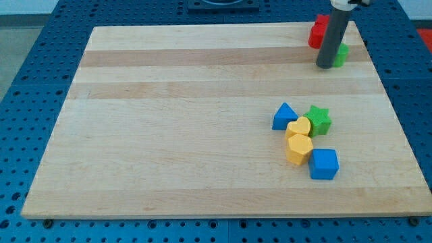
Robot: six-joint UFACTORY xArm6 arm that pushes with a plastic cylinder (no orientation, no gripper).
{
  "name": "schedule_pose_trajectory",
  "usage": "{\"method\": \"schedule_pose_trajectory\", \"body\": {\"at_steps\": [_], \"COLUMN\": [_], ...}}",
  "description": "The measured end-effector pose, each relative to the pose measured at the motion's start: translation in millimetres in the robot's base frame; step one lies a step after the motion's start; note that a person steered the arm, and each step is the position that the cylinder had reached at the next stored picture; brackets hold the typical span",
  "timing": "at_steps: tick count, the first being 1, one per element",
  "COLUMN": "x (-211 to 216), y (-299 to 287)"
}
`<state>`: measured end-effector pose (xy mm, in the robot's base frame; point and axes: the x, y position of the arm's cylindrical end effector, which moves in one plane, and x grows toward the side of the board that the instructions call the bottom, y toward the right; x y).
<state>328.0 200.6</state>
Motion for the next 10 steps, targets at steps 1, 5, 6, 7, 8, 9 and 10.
{"method": "schedule_pose_trajectory", "body": {"at_steps": [1, 5, 6, 7, 8, 9, 10], "x": [0, 2, -2, -6, -11, -19, -29], "y": [11, 39, 42, 51, 57, 58, 58]}}
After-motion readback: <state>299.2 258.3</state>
